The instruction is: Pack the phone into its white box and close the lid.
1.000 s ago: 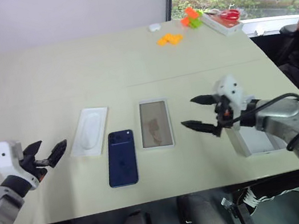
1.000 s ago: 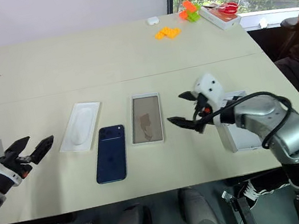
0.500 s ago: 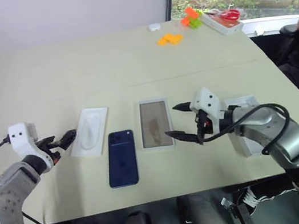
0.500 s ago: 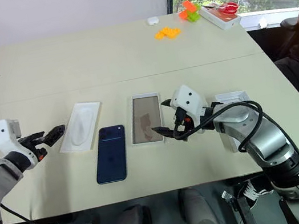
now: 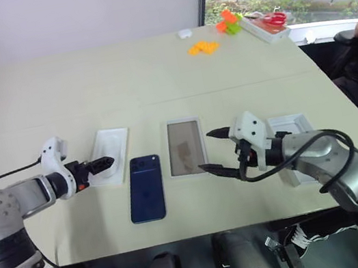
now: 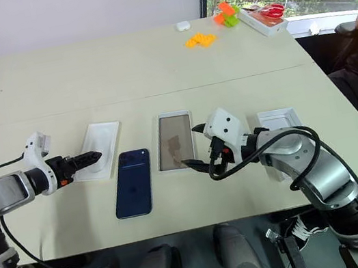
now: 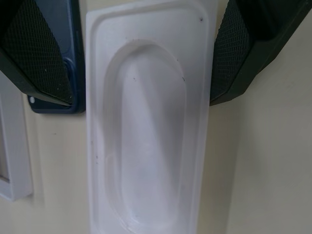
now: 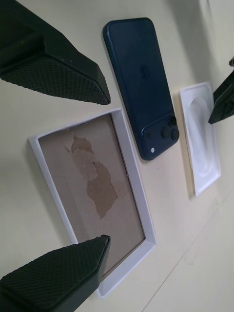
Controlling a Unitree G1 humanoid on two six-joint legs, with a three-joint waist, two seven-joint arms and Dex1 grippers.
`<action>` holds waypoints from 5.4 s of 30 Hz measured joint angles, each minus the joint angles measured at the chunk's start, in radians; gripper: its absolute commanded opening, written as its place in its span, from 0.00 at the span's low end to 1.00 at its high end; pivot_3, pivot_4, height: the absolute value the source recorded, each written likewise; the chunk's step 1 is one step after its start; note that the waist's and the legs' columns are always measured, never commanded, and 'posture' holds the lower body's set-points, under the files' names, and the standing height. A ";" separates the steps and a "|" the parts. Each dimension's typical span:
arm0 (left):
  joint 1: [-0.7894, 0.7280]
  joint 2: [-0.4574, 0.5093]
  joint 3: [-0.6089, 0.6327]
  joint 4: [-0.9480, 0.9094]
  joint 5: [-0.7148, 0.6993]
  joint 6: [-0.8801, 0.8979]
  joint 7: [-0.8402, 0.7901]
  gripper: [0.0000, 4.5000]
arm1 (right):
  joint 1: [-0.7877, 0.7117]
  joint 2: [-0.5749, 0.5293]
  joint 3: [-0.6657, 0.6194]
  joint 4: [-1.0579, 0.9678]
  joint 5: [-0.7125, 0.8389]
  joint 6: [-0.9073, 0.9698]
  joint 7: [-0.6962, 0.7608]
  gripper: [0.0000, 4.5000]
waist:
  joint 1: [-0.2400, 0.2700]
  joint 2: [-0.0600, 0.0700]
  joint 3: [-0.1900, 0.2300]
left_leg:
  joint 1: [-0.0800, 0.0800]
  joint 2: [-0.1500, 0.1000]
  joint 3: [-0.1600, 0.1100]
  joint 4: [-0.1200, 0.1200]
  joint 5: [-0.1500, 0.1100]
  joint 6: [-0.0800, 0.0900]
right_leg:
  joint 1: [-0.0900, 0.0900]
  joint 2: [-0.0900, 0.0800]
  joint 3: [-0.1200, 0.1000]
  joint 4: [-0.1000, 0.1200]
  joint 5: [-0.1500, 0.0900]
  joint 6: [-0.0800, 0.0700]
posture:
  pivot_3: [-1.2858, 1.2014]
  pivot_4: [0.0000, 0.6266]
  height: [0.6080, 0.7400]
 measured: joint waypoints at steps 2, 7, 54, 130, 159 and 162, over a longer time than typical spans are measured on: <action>-0.002 -0.012 0.013 0.019 0.011 0.005 0.001 0.72 | 0.006 0.000 -0.004 -0.013 0.001 0.010 -0.003 1.00 | 0.000 0.000 0.000 | 0.000 0.000 0.000 0.001 0.000 0.000 | 0.000 0.000 0.000 0.001 -0.001 -0.001 | 0.52 0.24 0.89; -0.002 -0.035 0.018 0.030 0.043 0.011 0.009 0.15 | 0.006 -0.002 -0.023 -0.014 0.001 0.024 -0.007 1.00 | 0.002 0.000 0.000 | 0.000 -0.001 0.000 0.001 0.000 0.000 | 0.000 0.000 0.000 0.002 -0.001 0.001 | 0.52 0.24 0.89; -0.121 -0.603 -0.040 -0.237 -0.415 0.072 0.878 0.02 | 0.011 -0.091 -0.091 0.035 -0.011 -0.018 0.048 1.00 | 0.005 -0.003 0.001 | -0.001 -0.003 -0.001 0.002 0.000 0.000 | 0.000 0.000 0.002 0.002 -0.001 0.003 | 0.52 0.24 0.89; 0.551 0.450 -0.380 -0.477 -0.005 -0.974 -0.340 1.00 | -0.322 0.175 0.224 0.315 -0.220 0.154 -0.151 0.01 | -0.001 0.004 0.005 | -0.029 -0.001 0.003 -0.004 0.001 -0.003 | -0.024 -0.001 0.000 -0.011 -0.001 -0.002 | 0.52 0.24 0.89; 0.586 0.329 -0.292 -0.557 0.091 -0.985 -0.556 1.00 | -0.488 0.366 0.234 0.712 -0.383 0.122 -0.285 0.01 | -0.006 0.004 0.005 | -0.028 0.001 0.001 0.002 0.001 -0.002 | -0.024 0.000 -0.002 -0.004 0.004 0.000 | 0.52 0.24 0.89; 0.580 0.321 -0.296 -0.558 0.092 -0.972 -0.556 1.00 | -0.471 0.371 0.220 0.714 -0.396 0.097 -0.298 0.01 | -0.006 0.004 0.005 | -0.027 0.001 0.001 0.002 0.001 -0.002 | -0.024 0.000 -0.002 -0.003 0.004 0.000 | 0.52 0.24 0.89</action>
